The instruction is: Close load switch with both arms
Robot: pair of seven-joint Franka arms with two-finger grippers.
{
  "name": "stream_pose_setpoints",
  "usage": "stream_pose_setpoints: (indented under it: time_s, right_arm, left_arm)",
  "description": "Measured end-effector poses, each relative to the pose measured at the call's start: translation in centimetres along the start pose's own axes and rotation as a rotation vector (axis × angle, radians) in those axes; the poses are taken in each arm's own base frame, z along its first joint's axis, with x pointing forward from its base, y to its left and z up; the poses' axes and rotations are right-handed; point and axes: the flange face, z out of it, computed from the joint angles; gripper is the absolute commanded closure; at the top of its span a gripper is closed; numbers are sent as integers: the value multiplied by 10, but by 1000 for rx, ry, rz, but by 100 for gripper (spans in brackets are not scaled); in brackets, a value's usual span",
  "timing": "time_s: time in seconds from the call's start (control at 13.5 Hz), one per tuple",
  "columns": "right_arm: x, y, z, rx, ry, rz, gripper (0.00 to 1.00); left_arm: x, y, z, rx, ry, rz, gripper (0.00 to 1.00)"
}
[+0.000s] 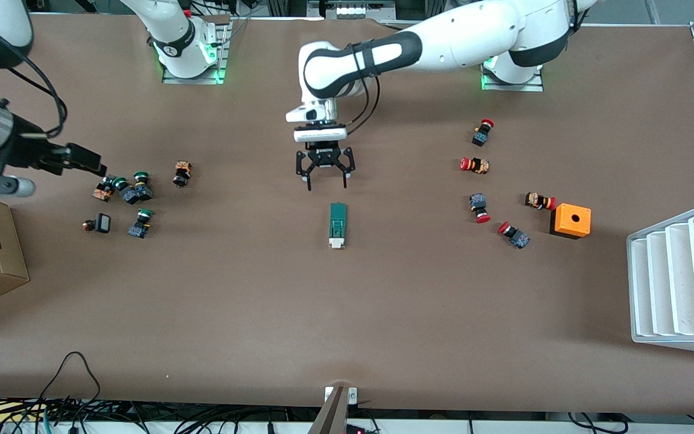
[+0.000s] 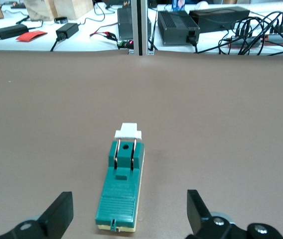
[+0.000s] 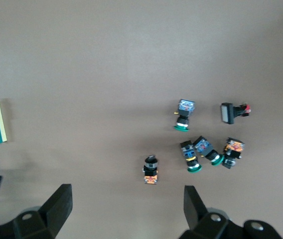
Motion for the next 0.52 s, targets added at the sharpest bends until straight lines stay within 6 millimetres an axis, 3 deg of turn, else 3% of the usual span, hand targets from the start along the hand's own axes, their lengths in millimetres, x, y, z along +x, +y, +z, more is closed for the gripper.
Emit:
stream_pose_setpoints:
  time_s: [0.52]
  right_arm:
    - [11, -7, 6, -57, 13, -34, 1]
  left_arm:
    - [138, -13, -37, 78, -249, -69, 0]
